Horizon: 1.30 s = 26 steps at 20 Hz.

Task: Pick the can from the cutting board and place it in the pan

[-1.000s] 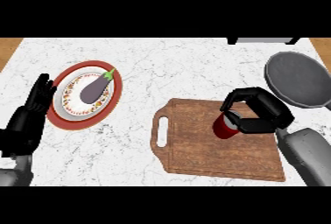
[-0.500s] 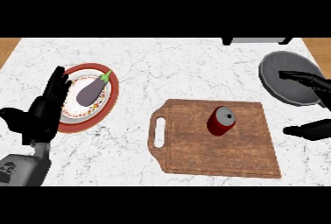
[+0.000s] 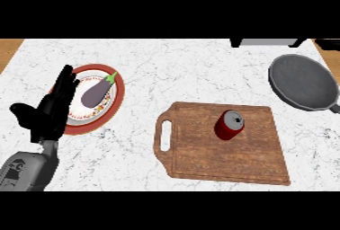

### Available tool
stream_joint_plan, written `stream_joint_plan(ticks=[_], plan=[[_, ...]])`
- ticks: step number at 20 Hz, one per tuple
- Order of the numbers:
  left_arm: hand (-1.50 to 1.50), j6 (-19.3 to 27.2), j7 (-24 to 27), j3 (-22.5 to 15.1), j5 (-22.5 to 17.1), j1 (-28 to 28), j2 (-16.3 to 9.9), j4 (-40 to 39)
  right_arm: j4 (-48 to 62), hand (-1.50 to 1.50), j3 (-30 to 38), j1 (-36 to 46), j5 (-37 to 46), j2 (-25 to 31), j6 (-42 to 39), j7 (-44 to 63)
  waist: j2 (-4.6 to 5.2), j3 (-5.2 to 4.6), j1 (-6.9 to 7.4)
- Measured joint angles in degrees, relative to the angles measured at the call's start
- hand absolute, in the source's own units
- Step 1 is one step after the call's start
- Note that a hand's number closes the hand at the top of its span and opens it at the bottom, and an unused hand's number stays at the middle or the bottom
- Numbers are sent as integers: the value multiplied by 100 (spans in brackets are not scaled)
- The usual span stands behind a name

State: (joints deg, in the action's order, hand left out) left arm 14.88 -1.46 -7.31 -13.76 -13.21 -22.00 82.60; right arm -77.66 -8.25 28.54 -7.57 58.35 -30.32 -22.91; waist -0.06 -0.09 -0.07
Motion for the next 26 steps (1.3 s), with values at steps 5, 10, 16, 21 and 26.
stream_joint_plan(ticks=[5, 10, 16, 21, 26], plan=[[0, -37, -154, 41, 90, 47, 42, 182, -401, -150, 35, 530, 172, -192, -147, 843, -1, 3, 42], [0, -200, -235, 205, 130, 16, 30, 166, -856, -150, 48, 793, 211, -594, -327, 1624, -1, 4, 38], [0, -233, -111, 270, 291, -31, 200, -11, -1391, -150, -68, 729, 1, -1106, -705, 2205, -2, 3, 7], [0, -358, -61, 393, 330, 140, 233, 86, -2046, -150, -80, 448, 49, -1342, -831, 2876, -6, 4, 1], [0, -382, -80, 453, 484, 31, 358, 0, -2320, -150, -140, 206, 427, -1741, -812, 3382, -1, 6, 6]])
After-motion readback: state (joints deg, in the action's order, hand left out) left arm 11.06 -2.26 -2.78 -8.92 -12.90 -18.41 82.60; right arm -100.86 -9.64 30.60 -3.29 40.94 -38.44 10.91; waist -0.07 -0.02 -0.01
